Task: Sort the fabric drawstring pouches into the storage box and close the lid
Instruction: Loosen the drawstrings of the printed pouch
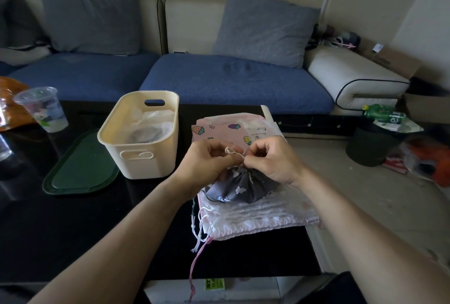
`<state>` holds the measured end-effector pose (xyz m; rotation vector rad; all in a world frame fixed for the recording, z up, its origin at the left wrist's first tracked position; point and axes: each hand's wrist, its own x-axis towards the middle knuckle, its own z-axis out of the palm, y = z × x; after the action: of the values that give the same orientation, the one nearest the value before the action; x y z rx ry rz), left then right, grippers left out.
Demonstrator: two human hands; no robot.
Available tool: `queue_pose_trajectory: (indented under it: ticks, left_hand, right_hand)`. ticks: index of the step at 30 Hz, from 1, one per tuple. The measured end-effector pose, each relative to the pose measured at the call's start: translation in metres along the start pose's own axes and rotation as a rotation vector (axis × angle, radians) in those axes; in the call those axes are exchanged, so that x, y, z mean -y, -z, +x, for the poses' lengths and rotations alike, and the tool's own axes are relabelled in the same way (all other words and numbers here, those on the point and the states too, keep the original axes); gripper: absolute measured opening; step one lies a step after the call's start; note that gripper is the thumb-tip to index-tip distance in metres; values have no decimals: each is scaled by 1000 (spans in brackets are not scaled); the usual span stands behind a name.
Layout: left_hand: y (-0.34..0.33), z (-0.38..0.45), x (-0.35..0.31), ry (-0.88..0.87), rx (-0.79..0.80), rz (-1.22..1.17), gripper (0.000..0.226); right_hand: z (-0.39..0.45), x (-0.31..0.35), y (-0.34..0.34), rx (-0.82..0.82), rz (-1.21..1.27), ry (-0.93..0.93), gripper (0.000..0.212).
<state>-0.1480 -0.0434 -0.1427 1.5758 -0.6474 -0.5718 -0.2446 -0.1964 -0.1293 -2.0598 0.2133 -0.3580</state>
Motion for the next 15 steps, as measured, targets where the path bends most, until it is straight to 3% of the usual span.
queue_pose_trajectory:
  ticks: [3, 7, 9, 13, 15]
  left_hand:
    - [4, 1, -3, 124, 157, -165, 12]
    - [8, 1, -7, 176, 276, -308, 15]
    - [7, 2, -7, 209, 284, -344, 14]
    - [8, 7, 1, 247, 212, -389, 50]
    - [7, 9, 5, 257, 179, -383, 33]
  right_hand:
    - [-1, 0, 2, 54, 12, -2, 25]
    - [-1, -3, 6, 49, 34, -4, 12]
    - [-2, -4, 8, 41, 12, 21, 17]
    - [-3, -6, 10, -43, -94, 116, 21]
    - [-5, -4, 13, -66, -165, 150, 20]
